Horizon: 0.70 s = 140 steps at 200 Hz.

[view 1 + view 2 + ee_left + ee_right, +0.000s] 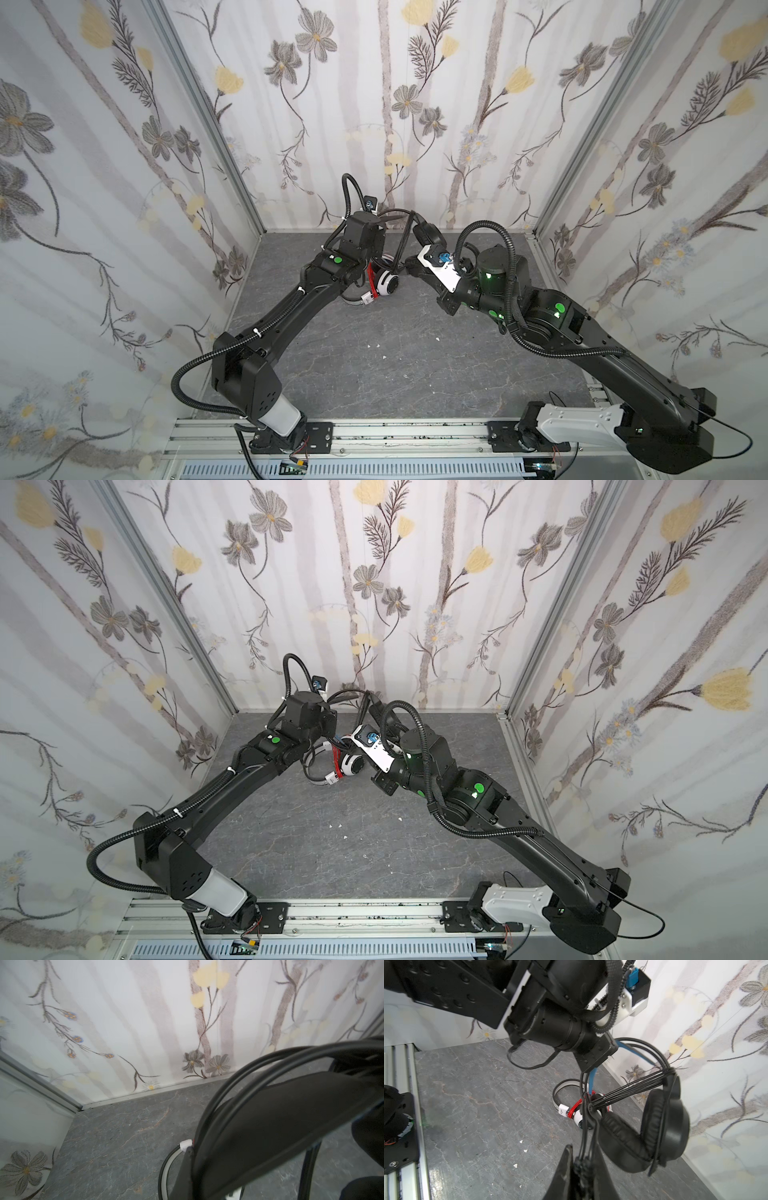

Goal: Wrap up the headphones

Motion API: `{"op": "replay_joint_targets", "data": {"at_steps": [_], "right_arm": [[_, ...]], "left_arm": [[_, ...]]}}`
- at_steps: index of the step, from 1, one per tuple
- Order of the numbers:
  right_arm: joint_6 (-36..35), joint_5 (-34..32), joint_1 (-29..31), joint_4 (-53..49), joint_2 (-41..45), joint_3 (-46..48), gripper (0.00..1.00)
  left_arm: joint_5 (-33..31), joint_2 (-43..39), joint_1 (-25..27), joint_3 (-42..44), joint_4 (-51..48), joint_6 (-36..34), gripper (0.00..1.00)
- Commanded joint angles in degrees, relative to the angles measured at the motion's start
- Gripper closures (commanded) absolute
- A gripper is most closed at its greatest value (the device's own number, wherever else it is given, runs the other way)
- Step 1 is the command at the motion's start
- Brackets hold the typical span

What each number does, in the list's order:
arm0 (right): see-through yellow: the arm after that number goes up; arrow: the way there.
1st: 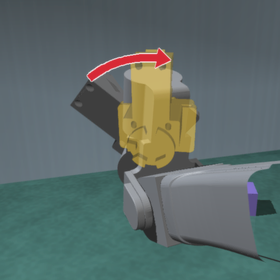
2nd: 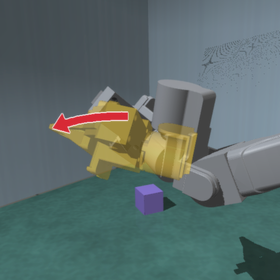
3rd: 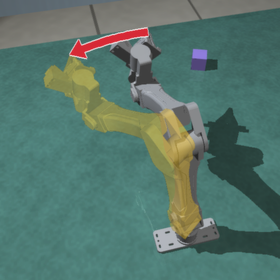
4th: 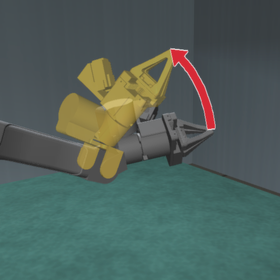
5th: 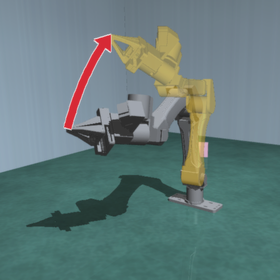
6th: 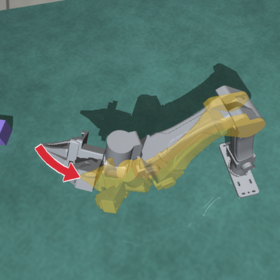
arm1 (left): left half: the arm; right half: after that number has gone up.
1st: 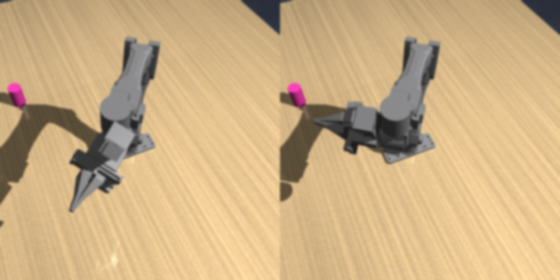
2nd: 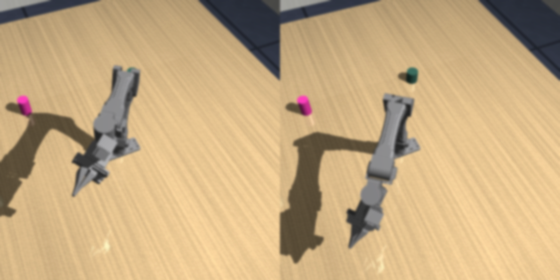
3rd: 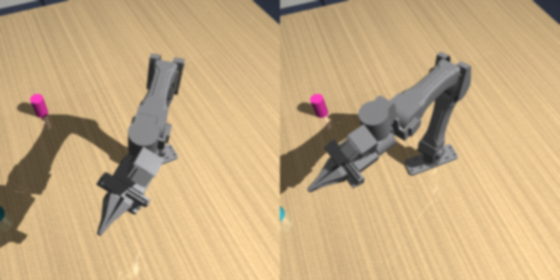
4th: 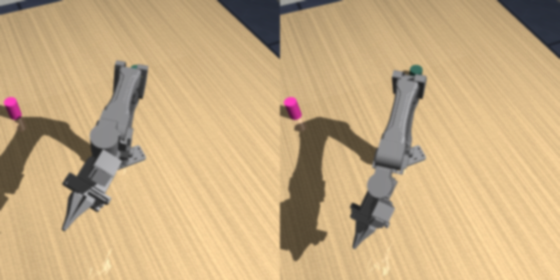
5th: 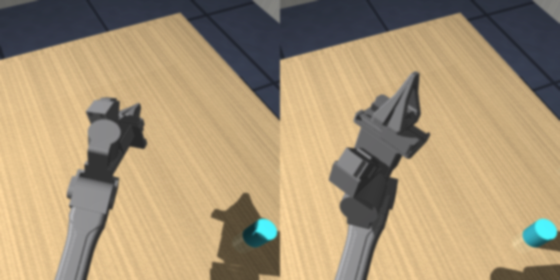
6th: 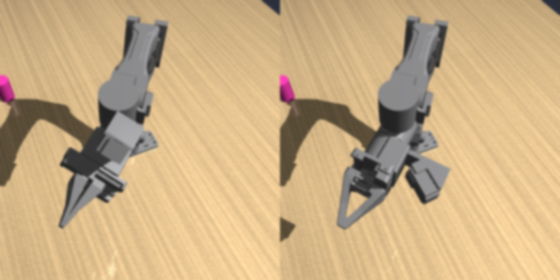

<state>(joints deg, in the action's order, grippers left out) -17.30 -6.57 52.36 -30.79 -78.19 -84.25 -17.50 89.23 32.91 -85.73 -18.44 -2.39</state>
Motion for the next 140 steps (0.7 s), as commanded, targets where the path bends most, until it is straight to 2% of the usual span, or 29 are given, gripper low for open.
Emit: {"op": "replay_joint_targets", "data": {"at_steps": [1, 37, 87, 117, 140], "right_arm": [[-3.9, -5.4, -1.7, -0.1, -1.3, -1.2, 1.0], [-5.3, -7.1, -3.9, 0.2, -1.8, -1.3, 1.0], [-10.0, -11.8, -4.5, 0.6, -1.1, 4.3, 1.0], [-12.9, -10.8, -6.7, 4.8, 1.8, 10.9, 1.0], [-14.7, -7.5, -8.8, 8.8, 4.5, 16.2, 1.0]], "left_arm": [[9.2, -2.3, 0.3, 1.8, -4.2, -5.6, 1.0], [19.4, -6.4, 1.3, 5.7, -14.4, -10.5, 1.0], [22.5, -12.1, 2.4, 9.3, -20.7, -14.4, 1.0], [27.3, -12.2, 2.4, 6.7, -24.6, -15.7, 1.0], [30.3, -11.3, 2.5, 4.4, -27.0, -16.8, 1.0]]}}
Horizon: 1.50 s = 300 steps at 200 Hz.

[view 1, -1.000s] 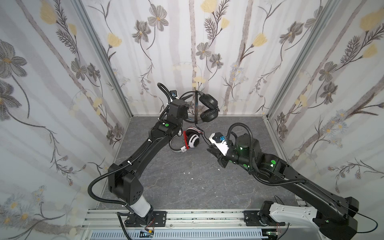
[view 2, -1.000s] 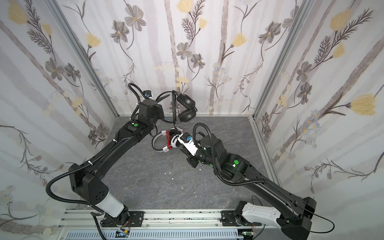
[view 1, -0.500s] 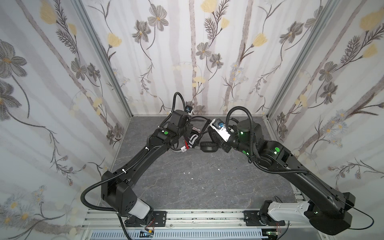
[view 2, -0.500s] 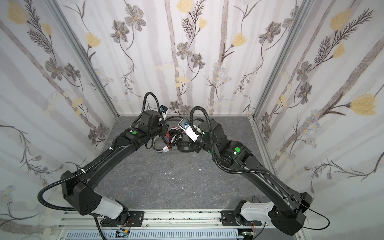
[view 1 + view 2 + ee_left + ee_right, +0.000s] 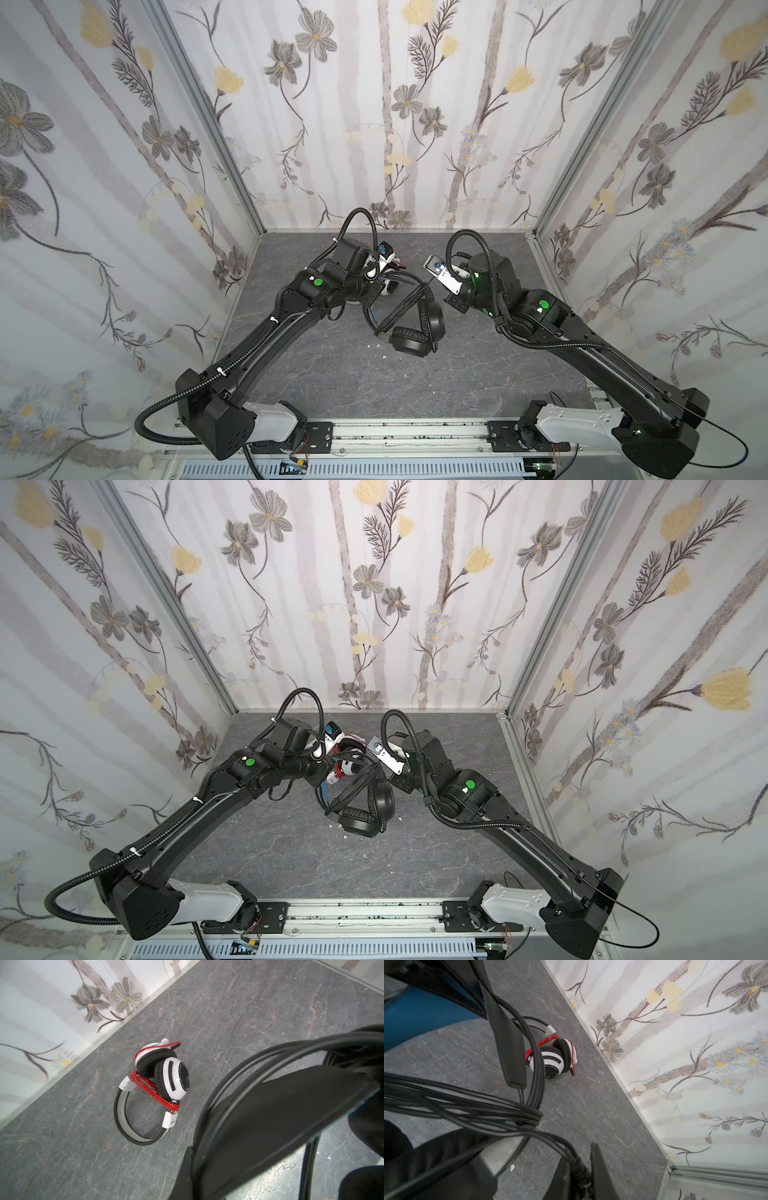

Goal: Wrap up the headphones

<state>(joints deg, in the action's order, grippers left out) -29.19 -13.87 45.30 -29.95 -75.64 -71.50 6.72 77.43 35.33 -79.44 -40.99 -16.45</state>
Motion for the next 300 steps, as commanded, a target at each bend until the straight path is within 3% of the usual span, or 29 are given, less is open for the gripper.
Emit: {"op": "replay_joint_targets", "data": {"at_steps": [1, 49, 104, 254, 300], "right_arm": [[-3.0, -0.1, -1.8, 8.1, 2.0, 3.6, 1.0], [-3.5, 7.3, -6.3, 10.7, 2.5, 7.7, 1.0], [3.1, 15.0, -6.7, 13.7, 1.7, 11.2, 1.0], [18.2, 28.5, -7.1, 23.2, 6.1, 22.3, 0.97], [20.8, 30.3, -7.2, 25.8, 6.1, 24.2, 0.9]], "left_arm": [[6.3, 0.5, 0.1, -1.9, -4.5, -2.8, 1.0], [8.8, 1.1, 0.7, -3.3, -5.9, -2.7, 1.0], [9.4, 1.5, 1.4, -5.5, -6.0, -2.2, 1.0], [11.7, 2.1, 1.4, -9.5, -3.2, 1.0, 1.0], [10.5, 2.0, 1.4, -9.0, -3.3, 1.1, 1.0]]}}
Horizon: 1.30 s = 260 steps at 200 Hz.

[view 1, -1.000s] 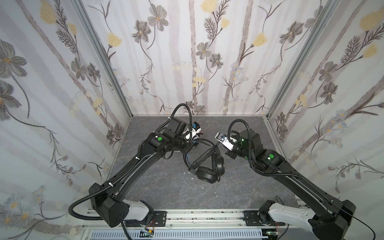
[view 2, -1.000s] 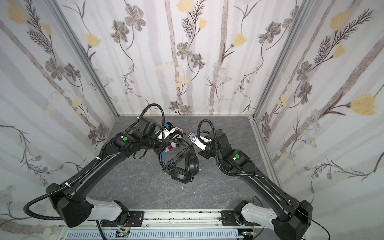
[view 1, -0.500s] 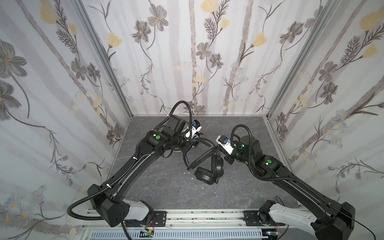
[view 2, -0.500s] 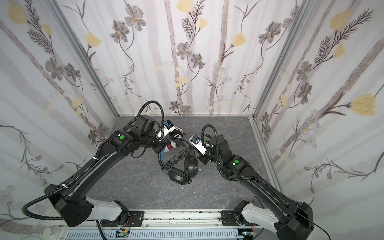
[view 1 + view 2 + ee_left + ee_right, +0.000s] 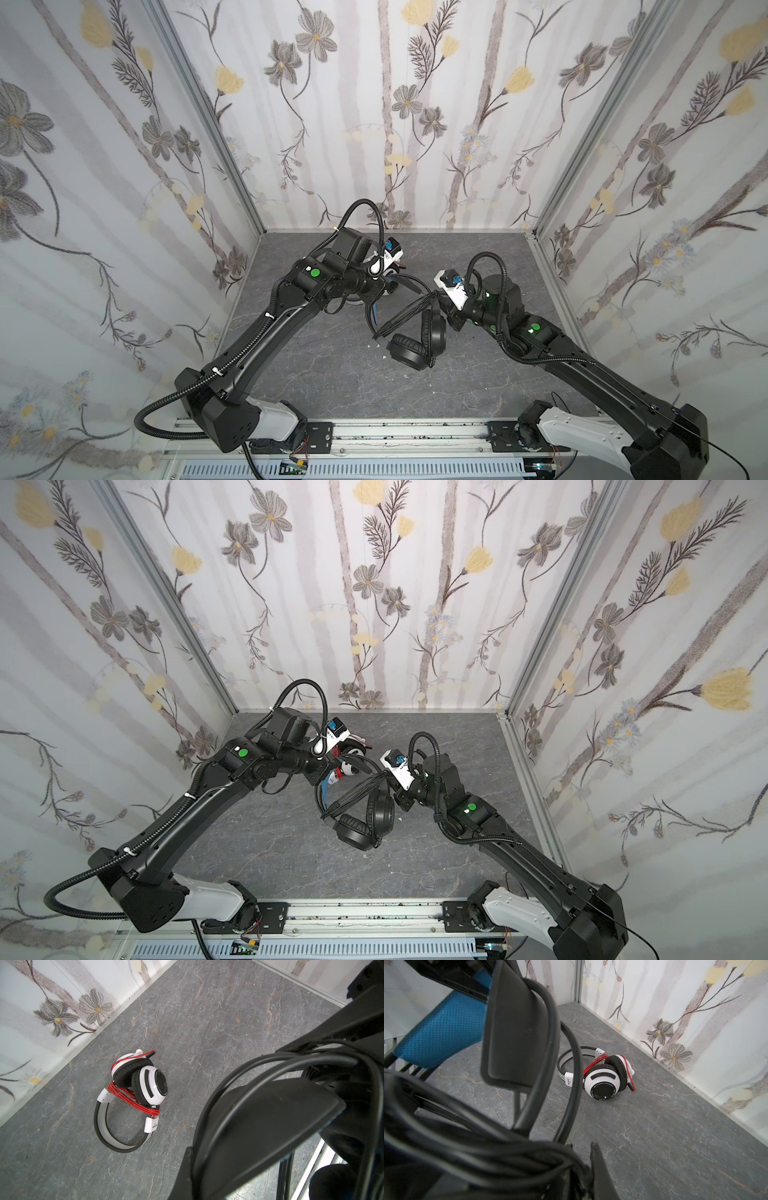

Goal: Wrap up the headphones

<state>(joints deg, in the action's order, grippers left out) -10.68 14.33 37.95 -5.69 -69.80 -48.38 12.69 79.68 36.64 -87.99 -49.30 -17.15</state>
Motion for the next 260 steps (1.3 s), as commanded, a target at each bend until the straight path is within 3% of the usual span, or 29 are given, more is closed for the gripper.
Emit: {"op": "replay_joint_targets", "data": {"at_steps": [1, 77, 157, 217, 260], "right_arm": [[2.3, 2.0, 0.1, 1.6, 0.4, 1.1, 0.9], [2.7, -2.4, -0.7, 2.0, 5.5, 3.9, 0.66], [4.7, -3.9, -4.0, 3.0, 8.0, 9.6, 0.47], [8.1, -16.4, -9.9, 1.8, 11.2, 12.3, 0.34], [8.9, -23.6, -14.6, -1.9, 12.5, 8.6, 0.3]], "left_arm": [[4.6, -0.2, 0.1, -0.5, 5.1, 1.8, 1.0], [-3.1, 0.5, 0.1, 1.7, 4.2, 1.4, 1.0], [-6.1, 0.1, 0.1, 2.8, 3.8, 2.7, 1.0], [-10.3, 5.3, 0.1, -0.9, 0.5, 8.2, 1.0], [-14.2, 9.6, 0.4, -1.7, 2.1, 15.4, 1.0]]}}
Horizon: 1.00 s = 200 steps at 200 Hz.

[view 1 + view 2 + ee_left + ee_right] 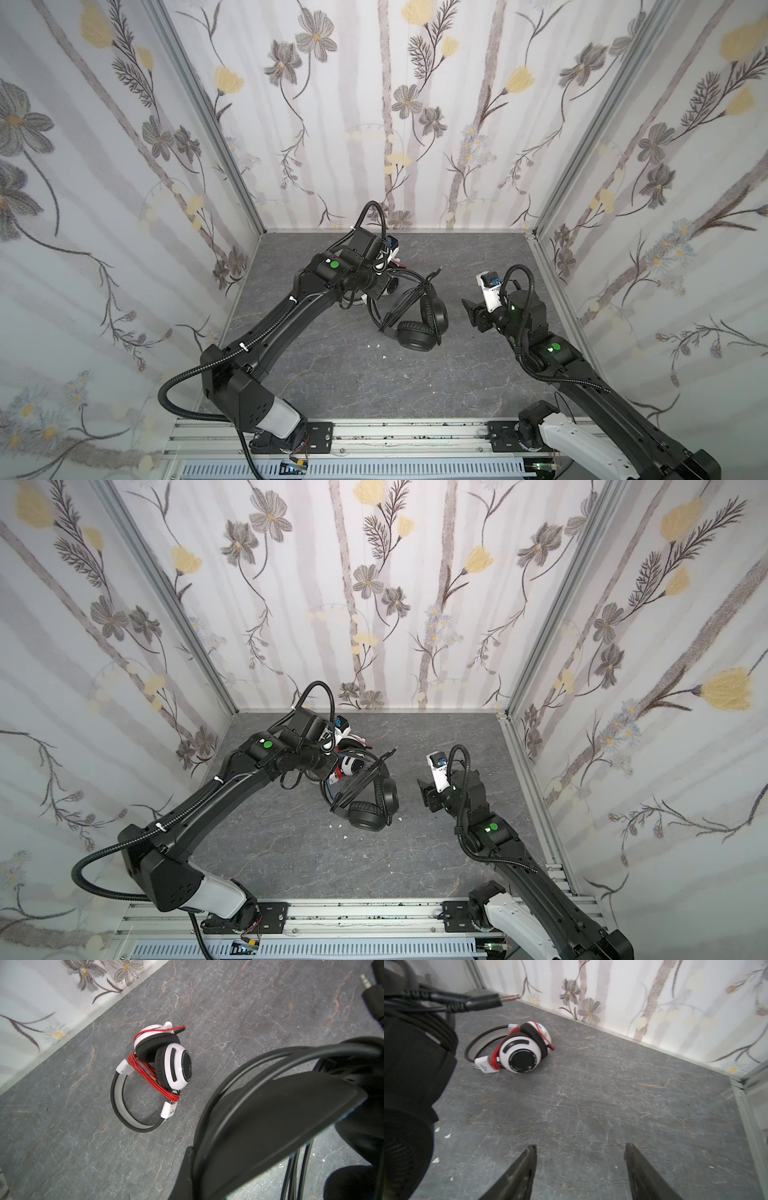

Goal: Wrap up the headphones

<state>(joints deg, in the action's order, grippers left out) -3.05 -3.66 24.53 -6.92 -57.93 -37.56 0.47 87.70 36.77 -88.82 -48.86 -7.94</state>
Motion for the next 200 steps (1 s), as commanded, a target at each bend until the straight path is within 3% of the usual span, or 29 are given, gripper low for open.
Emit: {"op": "replay_joint_targets", "data": {"at_steps": [1, 51, 87, 154, 200], "right_arm": [[1.3, -5.7, -1.2, -0.7, 0.6, -2.4, 0.3], [1.2, -10.4, -1.6, -3.5, -1.5, -8.5, 0.2], [0.6, -12.2, -1.6, -4.2, -0.2, -9.6, 0.02], [0.5, -14.5, -2.0, -5.0, 1.9, -9.0, 0.0], [0.6, -14.6, -2.2, -4.8, 2.9, -8.2, 0.0]], "left_arm": [[-2.2, 1.7, 0.2, -0.9, 1.7, 6.4, 1.0], [-9.7, 10.9, 2.8, -3.5, 6.3, 17.7, 1.0], [-11.6, 22.0, 4.7, -12.5, 7.0, 26.7, 1.0], [-10.3, 40.5, 7.2, -32.4, 4.6, 37.0, 1.0], [-11.1, 47.4, 8.4, -38.6, 3.1, 43.2, 1.0]]}}
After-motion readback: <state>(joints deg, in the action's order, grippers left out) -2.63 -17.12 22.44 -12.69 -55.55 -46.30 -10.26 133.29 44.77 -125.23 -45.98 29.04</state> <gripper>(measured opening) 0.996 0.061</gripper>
